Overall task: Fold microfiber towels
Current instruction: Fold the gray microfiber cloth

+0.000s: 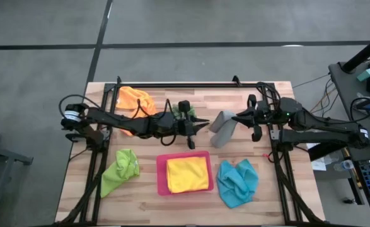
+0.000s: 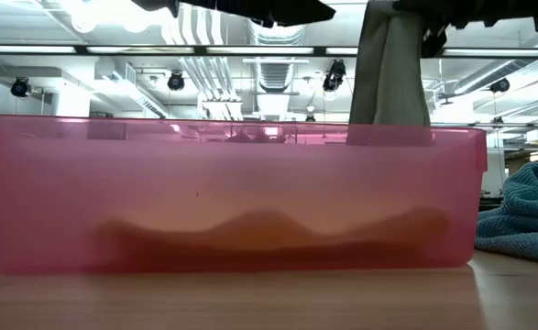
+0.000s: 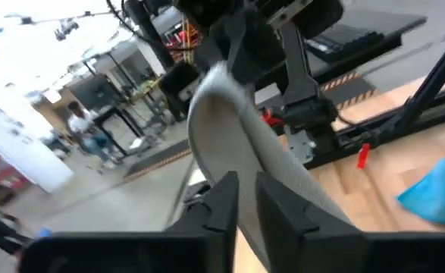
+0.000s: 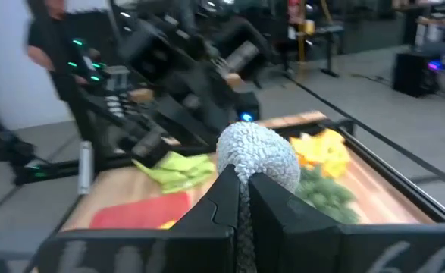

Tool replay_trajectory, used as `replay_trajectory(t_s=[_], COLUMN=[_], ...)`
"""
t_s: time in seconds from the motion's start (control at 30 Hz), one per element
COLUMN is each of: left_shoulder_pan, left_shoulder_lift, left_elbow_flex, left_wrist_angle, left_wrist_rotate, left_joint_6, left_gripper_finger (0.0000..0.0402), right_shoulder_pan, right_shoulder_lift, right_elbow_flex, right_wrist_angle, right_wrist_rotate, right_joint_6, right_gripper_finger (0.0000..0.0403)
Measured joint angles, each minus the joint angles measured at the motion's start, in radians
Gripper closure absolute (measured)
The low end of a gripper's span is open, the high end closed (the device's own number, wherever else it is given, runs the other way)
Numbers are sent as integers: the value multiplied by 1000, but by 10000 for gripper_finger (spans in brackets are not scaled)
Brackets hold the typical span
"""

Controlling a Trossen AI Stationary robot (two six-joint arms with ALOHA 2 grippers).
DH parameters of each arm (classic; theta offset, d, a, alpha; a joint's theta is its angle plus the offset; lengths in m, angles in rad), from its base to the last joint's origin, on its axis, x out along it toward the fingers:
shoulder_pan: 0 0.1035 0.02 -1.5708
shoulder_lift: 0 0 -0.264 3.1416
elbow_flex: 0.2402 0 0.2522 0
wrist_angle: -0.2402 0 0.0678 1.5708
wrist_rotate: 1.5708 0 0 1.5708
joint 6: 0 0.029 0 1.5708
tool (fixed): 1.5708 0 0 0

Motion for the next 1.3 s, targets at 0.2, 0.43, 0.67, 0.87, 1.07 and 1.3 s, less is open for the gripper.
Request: replay_trajectory(t_s=[0.2,0.43,0.67,0.87,1.07,1.3], left_shoulder_pan=[17,37,73,76,95,102], left_shoulder_lift=[37,96,182,240,257,279], left_elbow_flex=[0,1,33,62,63,65], left_wrist_angle=[4,38,37,33,33,35], left_wrist_rotate=[44,96,310,476,476,476], left_joint_6=[-155,-160,-213,-208,-210,-212], left_gripper_finger=[267,172,164,188,233,284], right_shoulder_pan=[34,70,70,70,72,72], right_shoulder_lift=[-4,-6,-6,-6,-7,-15], right_elbow_flex=[0,0,0,0,0,-40], right_wrist_angle=[34,47,47,50,74,216], right_wrist_rotate=[-64,-65,-64,-56,-56,-56], right_joint_6=[-16,-23,-24,-28,-29,7], right_gripper_finger=[394,394,394,394,394,394])
